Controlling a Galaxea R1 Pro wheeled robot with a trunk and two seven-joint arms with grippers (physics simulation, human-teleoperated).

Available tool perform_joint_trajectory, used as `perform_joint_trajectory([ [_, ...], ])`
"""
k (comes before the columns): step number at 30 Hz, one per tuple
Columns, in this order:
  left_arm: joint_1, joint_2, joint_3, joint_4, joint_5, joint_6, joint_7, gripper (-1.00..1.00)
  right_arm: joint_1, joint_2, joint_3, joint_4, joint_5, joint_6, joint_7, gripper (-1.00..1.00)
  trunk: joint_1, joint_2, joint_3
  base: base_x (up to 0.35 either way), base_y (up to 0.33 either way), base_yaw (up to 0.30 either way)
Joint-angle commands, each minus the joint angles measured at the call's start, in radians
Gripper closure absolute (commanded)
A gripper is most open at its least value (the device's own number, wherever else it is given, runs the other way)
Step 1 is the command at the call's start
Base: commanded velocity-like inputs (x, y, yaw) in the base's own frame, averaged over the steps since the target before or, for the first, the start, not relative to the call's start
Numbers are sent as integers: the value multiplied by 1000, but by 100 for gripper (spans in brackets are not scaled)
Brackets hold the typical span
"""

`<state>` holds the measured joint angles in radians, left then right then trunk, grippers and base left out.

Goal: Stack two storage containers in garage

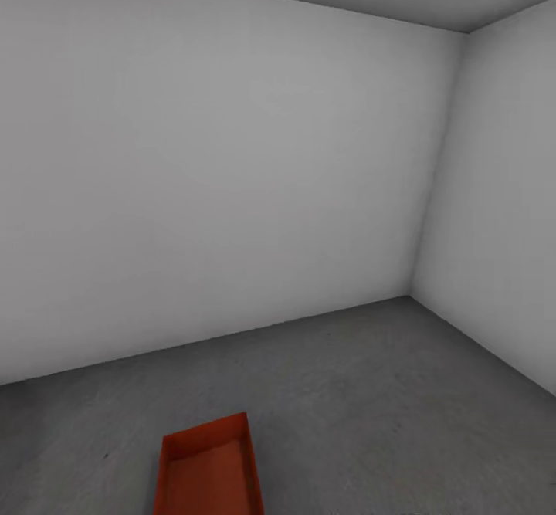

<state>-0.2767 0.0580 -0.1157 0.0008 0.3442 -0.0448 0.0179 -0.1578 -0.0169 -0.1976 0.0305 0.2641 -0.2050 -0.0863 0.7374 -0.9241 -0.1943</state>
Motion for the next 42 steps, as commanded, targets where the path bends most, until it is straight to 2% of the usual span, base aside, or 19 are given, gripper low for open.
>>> perform_joint_trajectory([
  [1, 28, -7, -9, 0, 7, -7, -2, -100, -1, 0, -8, 3, 11, -5, -4, -100, 0, -1, -1, 0, 0, -287],
  [7, 59, -16, -10, -1, 3, -12, -5, -100, -2, 0, -8, 3, 11, -5, -4, -100, 0, -1, -1, 0, 0, -287],
  [15, 62, -18, -6, -3, 2, -10, -5, -100, -2, 0, -9, 3, 11, -5, -4, -100, 0, -1, -1, 0, 0, -287],
  [21, 62, -31, -7, -4, 2, -16, -6, -100, -2, -1, -9, 3, 10, -5, -4, -100, 0, -1, -1, 0, 0, -287],
  [33, 62, -40, -9, -2, 2, -20, -6, -100, -1, -2, -8, 3, 12, -5, -4, -100, 0, -1, -1, 0, 0, -280],
  [42, 62, -44, -8, -2, 3, -20, -6, -100, -2, 1, -8, 3, 12, 1, -4, -100, 0, -1, -1, 0, 0, -56],
])
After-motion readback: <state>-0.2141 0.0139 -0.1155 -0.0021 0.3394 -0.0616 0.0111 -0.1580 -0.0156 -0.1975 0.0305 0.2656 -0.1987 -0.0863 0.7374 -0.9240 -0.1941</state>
